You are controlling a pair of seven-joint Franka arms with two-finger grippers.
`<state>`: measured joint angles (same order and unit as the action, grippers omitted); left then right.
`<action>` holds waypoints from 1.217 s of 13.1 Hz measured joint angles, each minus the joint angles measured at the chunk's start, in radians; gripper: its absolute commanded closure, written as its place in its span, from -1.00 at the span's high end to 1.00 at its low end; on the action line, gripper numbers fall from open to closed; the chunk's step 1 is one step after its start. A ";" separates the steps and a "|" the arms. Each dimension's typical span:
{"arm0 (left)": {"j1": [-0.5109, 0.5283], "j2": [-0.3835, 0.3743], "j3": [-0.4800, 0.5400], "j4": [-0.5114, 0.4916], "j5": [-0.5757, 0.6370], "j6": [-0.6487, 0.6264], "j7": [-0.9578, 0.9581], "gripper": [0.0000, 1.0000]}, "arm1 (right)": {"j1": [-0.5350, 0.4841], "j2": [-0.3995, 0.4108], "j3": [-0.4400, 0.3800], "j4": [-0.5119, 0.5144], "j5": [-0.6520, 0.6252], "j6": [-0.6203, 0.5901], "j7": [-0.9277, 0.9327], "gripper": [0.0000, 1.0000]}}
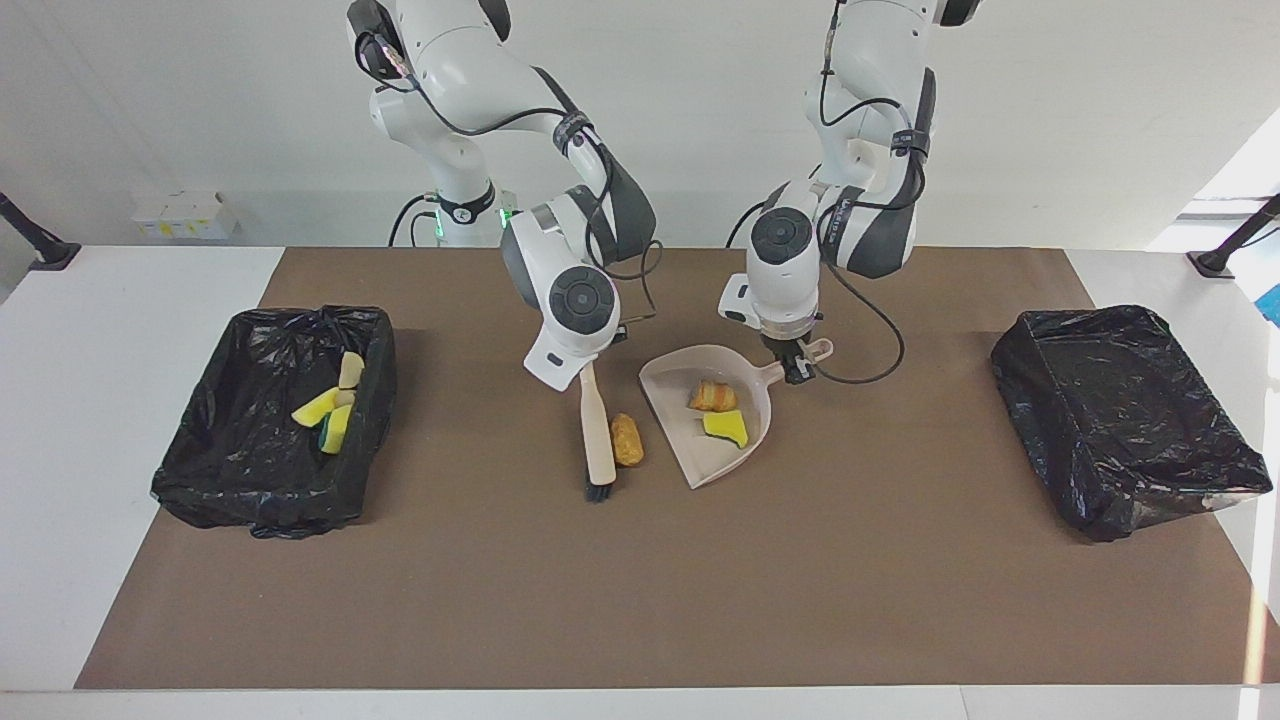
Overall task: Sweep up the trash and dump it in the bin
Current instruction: 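Sweep the far crumb into the dustpan with the right gripper, then carry the loaded dustpan with the left gripper over the nearer bin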
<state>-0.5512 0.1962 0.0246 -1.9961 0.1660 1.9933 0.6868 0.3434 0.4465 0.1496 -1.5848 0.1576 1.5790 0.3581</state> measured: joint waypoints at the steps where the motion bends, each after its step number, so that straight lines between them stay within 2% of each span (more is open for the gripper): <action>1: 0.000 0.000 0.000 0.000 0.000 0.000 0.000 -1.00 | 0.020 -0.007 0.000 -0.015 0.038 0.021 0.038 -1.00; 4: 0.000 0.000 0.002 -0.004 0.000 0.016 0.001 -1.00 | 0.110 -0.039 0.002 -0.056 0.105 0.049 0.166 -1.00; 7: 0.008 -0.006 0.003 -0.039 0.004 0.122 0.062 -1.00 | 0.169 -0.065 0.002 -0.068 0.107 0.050 0.207 -1.00; 9: 0.026 -0.008 0.004 -0.057 0.004 0.183 0.141 -1.00 | 0.154 -0.089 -0.001 -0.069 0.107 0.032 0.172 -1.00; 13: 0.071 -0.007 0.006 -0.059 0.001 0.211 0.255 -1.00 | 0.067 -0.204 -0.006 -0.071 0.104 -0.067 0.079 -1.00; 16: 0.101 -0.012 0.006 -0.053 -0.020 0.206 0.297 -1.00 | -0.006 -0.274 -0.010 -0.154 0.046 -0.056 0.042 -1.00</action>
<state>-0.4498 0.1844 0.0309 -2.0486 0.1456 2.1991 0.9838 0.3372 0.1726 0.1395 -1.7392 0.2034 1.5235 0.4000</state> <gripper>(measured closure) 0.678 0.740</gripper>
